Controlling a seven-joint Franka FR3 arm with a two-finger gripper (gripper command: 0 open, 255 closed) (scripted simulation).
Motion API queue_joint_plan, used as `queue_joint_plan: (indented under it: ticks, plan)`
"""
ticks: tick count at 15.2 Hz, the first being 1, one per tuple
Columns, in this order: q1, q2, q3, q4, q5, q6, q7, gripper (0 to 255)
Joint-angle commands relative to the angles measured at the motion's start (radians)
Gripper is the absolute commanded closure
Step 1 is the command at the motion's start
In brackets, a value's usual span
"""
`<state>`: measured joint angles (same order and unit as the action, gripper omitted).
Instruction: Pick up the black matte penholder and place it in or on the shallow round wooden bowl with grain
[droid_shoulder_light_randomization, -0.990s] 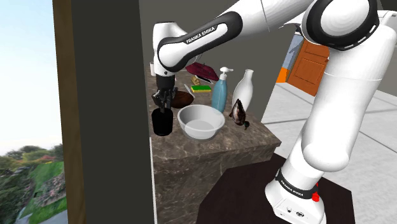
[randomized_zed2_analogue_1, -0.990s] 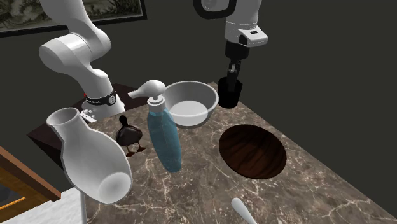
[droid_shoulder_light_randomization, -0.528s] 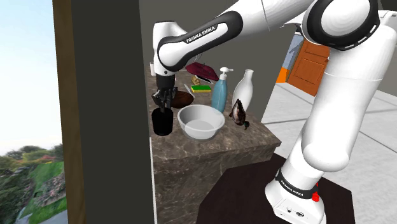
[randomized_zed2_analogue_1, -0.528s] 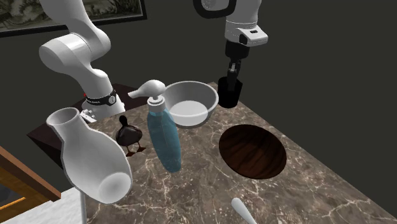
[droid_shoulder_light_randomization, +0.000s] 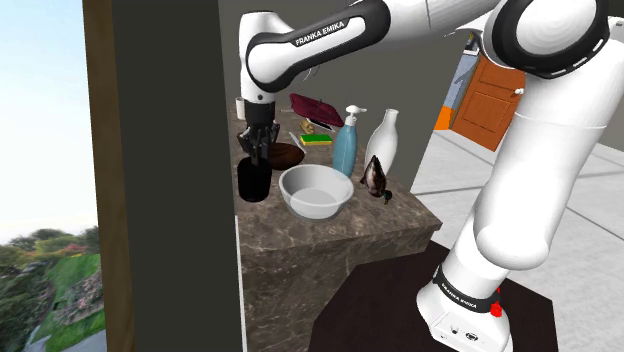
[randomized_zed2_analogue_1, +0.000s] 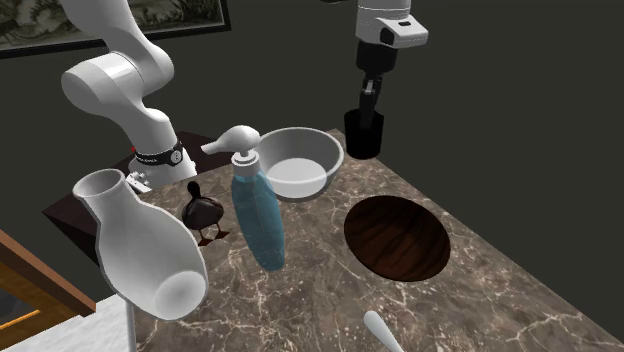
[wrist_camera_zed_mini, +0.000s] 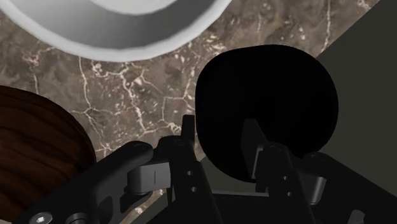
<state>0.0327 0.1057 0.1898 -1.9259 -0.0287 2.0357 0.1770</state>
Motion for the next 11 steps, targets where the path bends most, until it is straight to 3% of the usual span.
queue_joint_plan:
  ticks: [1, 11]
  plan:
    - [-0.001, -0.009, 0.0, 0.018, 0.002, -0.027, -0.003, 255]
    - [-0.001, -0.035, 0.0, 0.122, 0.009, -0.156, -0.007, 255]
